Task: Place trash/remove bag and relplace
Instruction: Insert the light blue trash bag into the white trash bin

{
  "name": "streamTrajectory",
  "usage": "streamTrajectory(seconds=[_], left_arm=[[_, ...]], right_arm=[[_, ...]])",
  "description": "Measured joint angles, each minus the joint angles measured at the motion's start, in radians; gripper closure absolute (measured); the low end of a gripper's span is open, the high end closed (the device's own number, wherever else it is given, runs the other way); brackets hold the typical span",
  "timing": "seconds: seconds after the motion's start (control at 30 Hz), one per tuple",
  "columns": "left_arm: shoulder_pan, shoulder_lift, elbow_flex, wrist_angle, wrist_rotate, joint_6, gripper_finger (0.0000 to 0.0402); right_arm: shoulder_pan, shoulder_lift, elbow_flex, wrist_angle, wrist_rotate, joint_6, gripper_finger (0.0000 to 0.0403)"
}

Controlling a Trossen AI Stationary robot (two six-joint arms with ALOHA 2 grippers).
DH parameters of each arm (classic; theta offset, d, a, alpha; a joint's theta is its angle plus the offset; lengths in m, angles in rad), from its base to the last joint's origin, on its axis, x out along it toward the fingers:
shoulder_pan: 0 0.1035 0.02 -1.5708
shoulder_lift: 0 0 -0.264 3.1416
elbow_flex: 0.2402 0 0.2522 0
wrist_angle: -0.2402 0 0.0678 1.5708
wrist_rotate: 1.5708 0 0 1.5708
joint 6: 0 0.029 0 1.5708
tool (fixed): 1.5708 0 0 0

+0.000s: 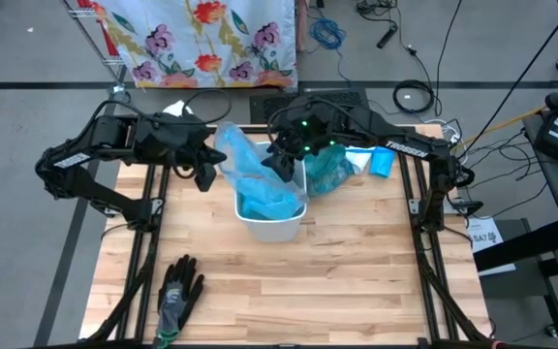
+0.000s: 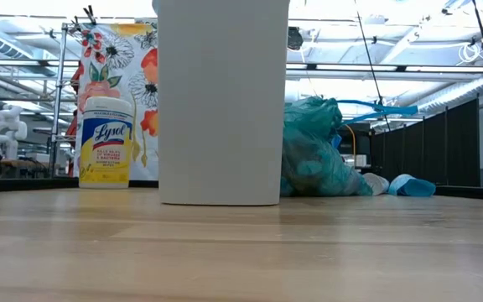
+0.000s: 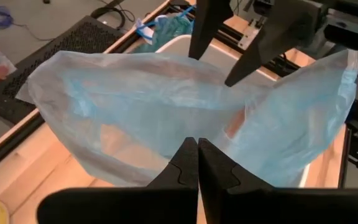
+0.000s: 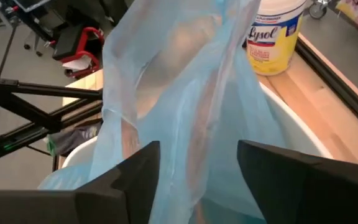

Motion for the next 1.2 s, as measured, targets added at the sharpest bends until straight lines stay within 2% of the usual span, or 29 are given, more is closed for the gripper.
streamTrajectory(seconds=[0.1, 0.23, 0.3, 0.43, 0.8, 1.0, 1.2], left_arm=[[0.0, -0.007, 0.0, 0.0, 0.007, 0.0, 0.0401], [-0.001, -0.008, 0.0, -0.007, 0.05, -0.094, 0.0401], [-0.001, -0.01, 0.0, -0.018, 0.052, -0.157, 0.0401], [-0.001, -0.037, 0.0, -0.048, 0.035, -0.184, 0.0401], [-0.001, -0.051, 0.0, -0.112, -0.031, -0.21, 0.0401], [-0.001, -0.049, -0.001, -0.138, -0.136, -0.229, 0.0401], [-0.001, -0.049, -0.001, 0.057, -0.13, -0.15, 0.0401]], right_arm=[[0.0, 0.0, 0.0, 0.01, 0.001, -0.014, 0.0242], [0.0, 0.0, 0.0, 0.027, 0.0, -0.03, 0.0359], [0.0, 0.0, 0.0, 0.025, 0.001, -0.049, 0.0389], [0.001, 0.0, 0.0, 0.019, 0.007, -0.042, 0.0398], [0.012, -0.016, 0.0, -0.009, 0.163, -0.043, 0.0403], [0.069, -0.062, 0.0, -0.038, 0.401, -0.021, 0.0403], [0.117, -0.095, 0.0, -0.083, 0.531, -0.019, 0.0403]])
